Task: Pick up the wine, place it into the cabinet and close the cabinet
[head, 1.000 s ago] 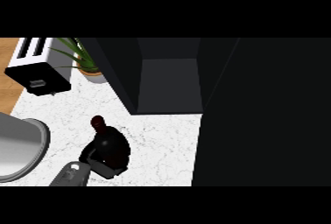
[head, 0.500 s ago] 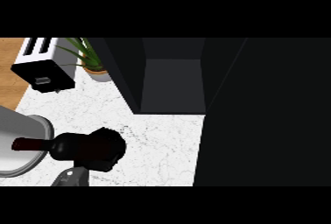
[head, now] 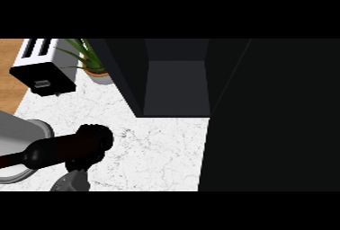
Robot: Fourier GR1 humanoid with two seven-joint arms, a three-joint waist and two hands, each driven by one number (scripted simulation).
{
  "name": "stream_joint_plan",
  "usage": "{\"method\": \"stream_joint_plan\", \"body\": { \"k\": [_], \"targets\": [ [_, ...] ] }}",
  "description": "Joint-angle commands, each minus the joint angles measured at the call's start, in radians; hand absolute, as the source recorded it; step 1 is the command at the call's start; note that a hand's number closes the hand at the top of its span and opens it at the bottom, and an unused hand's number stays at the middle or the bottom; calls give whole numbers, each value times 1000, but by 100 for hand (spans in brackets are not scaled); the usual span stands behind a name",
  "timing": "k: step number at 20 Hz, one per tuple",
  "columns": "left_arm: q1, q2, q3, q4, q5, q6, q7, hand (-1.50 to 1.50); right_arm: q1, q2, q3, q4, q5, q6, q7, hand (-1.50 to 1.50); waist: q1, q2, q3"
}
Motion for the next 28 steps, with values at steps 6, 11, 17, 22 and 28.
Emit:
{"method": "stream_joint_plan", "body": {
  "k": [6,11,17,22,28],
  "targets": [
    [166,-83,-112,-312,-38,68,77,150,10,16,11,-42,-31,2,29,-150,0,0,0],
    [227,-114,-299,-579,19,221,227,150,2,12,-21,-10,-43,15,4,-150,4,-3,1],
    [239,-115,-470,-681,89,423,245,150,-8,23,-7,-62,-57,-4,64,-150,-3,0,0],
    [176,-115,-498,-690,147,512,319,150,-1,-24,-121,-28,-154,45,30,-150,-5,1,0],
    [120,-115,-641,-560,292,644,181,150,-33,4,-44,5,-80,32,34,-150,-7,2,-1]
  ]
}}
